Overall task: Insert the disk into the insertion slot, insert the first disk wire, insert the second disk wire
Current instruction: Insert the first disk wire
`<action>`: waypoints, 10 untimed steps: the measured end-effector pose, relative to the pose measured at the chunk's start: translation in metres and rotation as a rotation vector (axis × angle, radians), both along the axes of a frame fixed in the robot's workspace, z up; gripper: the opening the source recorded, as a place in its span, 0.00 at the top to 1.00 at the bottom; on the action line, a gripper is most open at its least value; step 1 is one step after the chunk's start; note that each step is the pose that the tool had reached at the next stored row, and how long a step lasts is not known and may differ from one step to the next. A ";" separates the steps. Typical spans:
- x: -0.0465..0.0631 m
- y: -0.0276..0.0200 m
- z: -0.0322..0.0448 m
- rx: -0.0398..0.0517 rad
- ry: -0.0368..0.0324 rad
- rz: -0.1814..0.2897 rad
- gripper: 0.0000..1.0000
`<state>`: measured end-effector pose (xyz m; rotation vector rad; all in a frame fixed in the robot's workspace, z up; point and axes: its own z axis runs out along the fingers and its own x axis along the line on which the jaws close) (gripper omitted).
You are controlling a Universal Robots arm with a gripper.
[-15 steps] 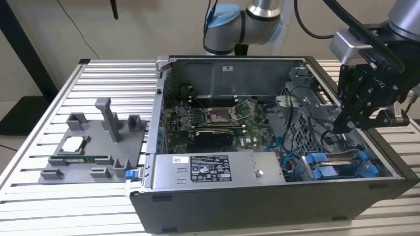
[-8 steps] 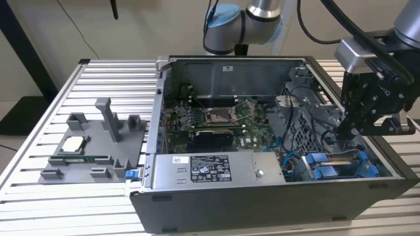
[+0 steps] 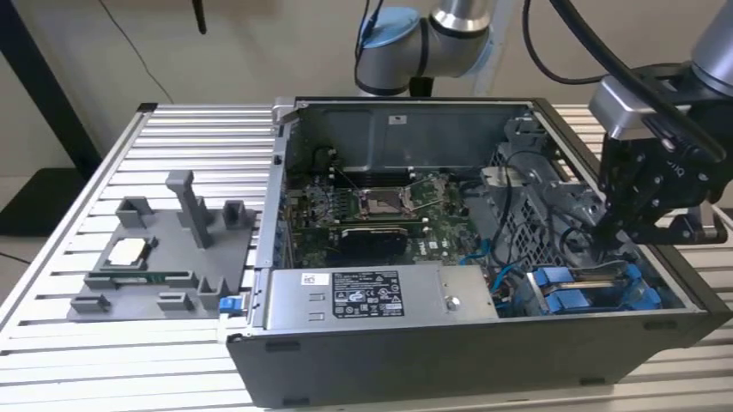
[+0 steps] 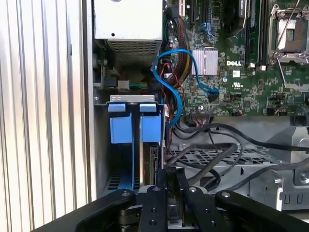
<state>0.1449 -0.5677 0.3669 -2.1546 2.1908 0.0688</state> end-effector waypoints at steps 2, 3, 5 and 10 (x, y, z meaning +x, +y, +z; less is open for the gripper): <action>0.002 0.0000 -0.0019 -0.0005 0.0000 0.000 0.81; 0.003 0.0000 -0.0027 -0.0009 0.0000 0.000 0.81; 0.005 -0.0003 -0.0044 -0.0016 0.0000 0.000 0.81; 0.009 -0.0015 -0.0089 -0.0036 0.0001 0.000 0.81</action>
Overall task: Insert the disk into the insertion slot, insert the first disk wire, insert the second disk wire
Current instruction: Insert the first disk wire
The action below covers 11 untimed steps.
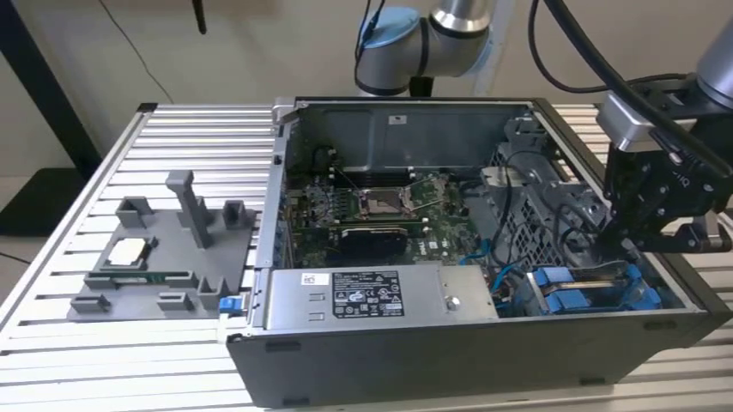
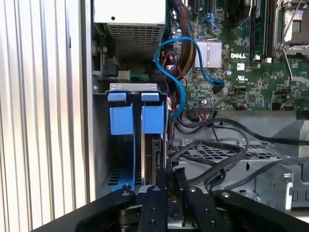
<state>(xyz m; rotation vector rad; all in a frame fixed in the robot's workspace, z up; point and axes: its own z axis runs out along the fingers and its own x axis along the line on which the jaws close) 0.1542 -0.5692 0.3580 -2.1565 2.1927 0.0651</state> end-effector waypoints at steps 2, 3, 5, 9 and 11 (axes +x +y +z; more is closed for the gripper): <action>0.002 -0.0006 -0.0019 -0.0010 0.0001 0.000 0.81; 0.002 -0.0014 -0.0035 -0.0031 0.0009 0.000 0.81; 0.003 -0.0022 -0.0053 -0.0052 0.0015 0.000 0.81; 0.005 -0.0028 -0.0099 -0.0079 0.0019 0.000 0.81; 0.005 -0.0028 -0.0123 -0.0086 0.0019 0.000 0.81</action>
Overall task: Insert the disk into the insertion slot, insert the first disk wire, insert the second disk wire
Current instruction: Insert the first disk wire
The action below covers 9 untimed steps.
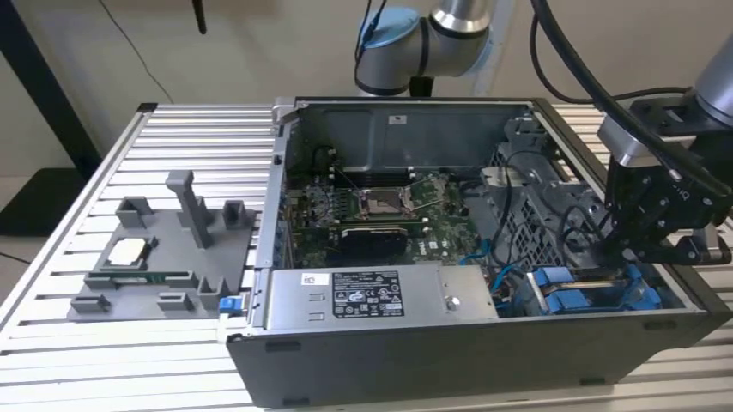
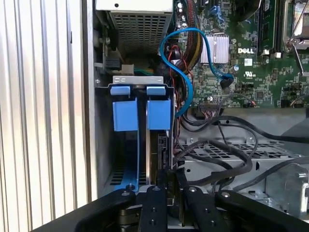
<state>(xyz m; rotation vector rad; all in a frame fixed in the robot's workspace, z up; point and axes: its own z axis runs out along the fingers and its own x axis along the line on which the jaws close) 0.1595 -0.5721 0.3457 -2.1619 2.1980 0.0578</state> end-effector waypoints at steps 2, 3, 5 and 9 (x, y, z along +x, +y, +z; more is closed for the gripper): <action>0.001 0.0000 -0.0020 -0.0004 0.0000 0.000 0.81; 0.001 0.0000 -0.0026 -0.0005 -0.0001 0.000 0.81; 0.001 0.0000 -0.0034 -0.0009 -0.0001 0.000 0.81; 0.001 0.0000 -0.0049 -0.0028 -0.0001 0.000 0.81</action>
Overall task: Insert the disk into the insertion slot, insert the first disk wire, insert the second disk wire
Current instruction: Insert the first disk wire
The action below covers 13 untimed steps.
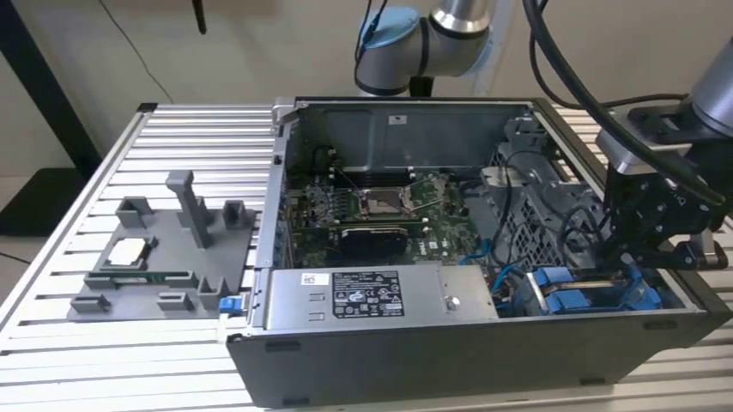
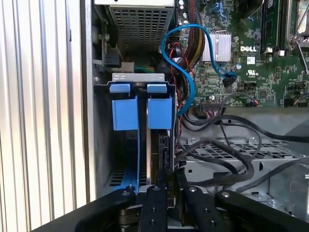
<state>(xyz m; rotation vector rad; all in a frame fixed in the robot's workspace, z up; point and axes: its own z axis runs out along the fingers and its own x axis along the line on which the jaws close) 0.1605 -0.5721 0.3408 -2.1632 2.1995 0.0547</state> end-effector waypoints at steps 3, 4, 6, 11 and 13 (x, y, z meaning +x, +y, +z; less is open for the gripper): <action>0.000 -0.0001 -0.0006 -0.0012 0.0002 0.000 0.81; 0.000 -0.0001 -0.0007 -0.0014 0.0005 0.000 0.81; 0.000 -0.0001 -0.0009 -0.0019 0.0006 0.000 0.81; 0.001 -0.0005 -0.0024 -0.0033 0.0008 -0.002 0.81; 0.001 -0.0007 -0.0021 -0.0042 0.0010 -0.004 0.81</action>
